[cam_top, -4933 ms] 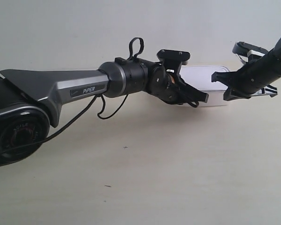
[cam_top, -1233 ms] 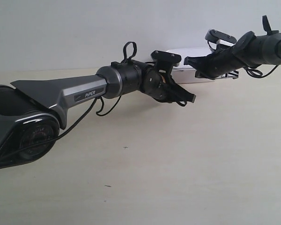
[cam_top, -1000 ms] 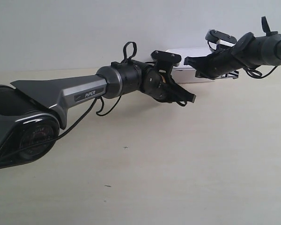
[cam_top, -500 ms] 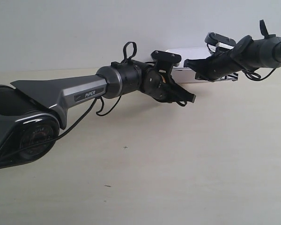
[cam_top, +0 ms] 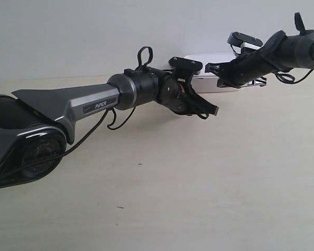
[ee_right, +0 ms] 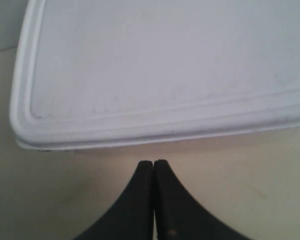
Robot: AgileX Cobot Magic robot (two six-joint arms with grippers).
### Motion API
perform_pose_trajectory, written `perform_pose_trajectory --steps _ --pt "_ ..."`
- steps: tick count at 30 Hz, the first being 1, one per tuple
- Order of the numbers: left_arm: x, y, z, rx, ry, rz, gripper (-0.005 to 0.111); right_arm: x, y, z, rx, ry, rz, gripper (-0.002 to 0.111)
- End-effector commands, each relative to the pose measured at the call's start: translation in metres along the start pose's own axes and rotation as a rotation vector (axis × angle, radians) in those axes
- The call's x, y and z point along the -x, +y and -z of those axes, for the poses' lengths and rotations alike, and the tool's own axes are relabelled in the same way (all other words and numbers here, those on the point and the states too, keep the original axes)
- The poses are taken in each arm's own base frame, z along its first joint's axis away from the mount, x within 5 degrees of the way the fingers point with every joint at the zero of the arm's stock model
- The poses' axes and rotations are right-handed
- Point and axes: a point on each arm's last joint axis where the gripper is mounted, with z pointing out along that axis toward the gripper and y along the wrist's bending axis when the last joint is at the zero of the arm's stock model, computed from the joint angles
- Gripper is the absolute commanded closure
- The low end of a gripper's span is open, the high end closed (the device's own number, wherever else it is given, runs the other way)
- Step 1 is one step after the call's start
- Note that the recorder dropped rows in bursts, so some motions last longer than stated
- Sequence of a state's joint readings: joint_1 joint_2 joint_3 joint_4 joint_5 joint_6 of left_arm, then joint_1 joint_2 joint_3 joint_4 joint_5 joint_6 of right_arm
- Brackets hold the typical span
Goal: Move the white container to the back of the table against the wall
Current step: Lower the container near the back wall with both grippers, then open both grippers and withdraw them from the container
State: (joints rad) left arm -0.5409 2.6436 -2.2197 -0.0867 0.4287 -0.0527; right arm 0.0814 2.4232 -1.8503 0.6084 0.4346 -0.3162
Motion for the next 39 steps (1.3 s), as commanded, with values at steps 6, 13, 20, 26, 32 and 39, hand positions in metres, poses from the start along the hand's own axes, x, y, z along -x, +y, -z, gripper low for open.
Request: perform_pose_trajectory --steps 6,13,20,26,32,39 --pt "0.015 -0.028 0.018 -0.043 -0.021 -0.025 0.107 0.002 0.009 0.024 0.007 0.097 0.09 0.108" --pt "0.025 -0.035 0.036 -0.053 -0.003 -0.031 0.107 0.004 0.017 0.056 0.0 0.069 0.105 0.108" --pt "0.032 -0.037 0.067 -0.054 -0.003 -0.043 0.107 0.0 0.025 0.105 -0.018 0.013 0.142 0.108" --pt "0.034 -0.04 0.111 -0.071 -0.059 -0.019 0.107 -0.012 0.031 0.153 -0.039 -0.057 0.148 0.108" --pt "0.015 -0.053 0.167 -0.091 -0.114 -0.061 0.107 -0.035 0.037 0.201 -0.045 -0.093 0.151 0.108" --pt "-0.016 -0.047 0.26 -0.104 -0.258 -0.031 0.107 -0.075 0.043 0.269 -0.037 -0.18 0.147 0.108"
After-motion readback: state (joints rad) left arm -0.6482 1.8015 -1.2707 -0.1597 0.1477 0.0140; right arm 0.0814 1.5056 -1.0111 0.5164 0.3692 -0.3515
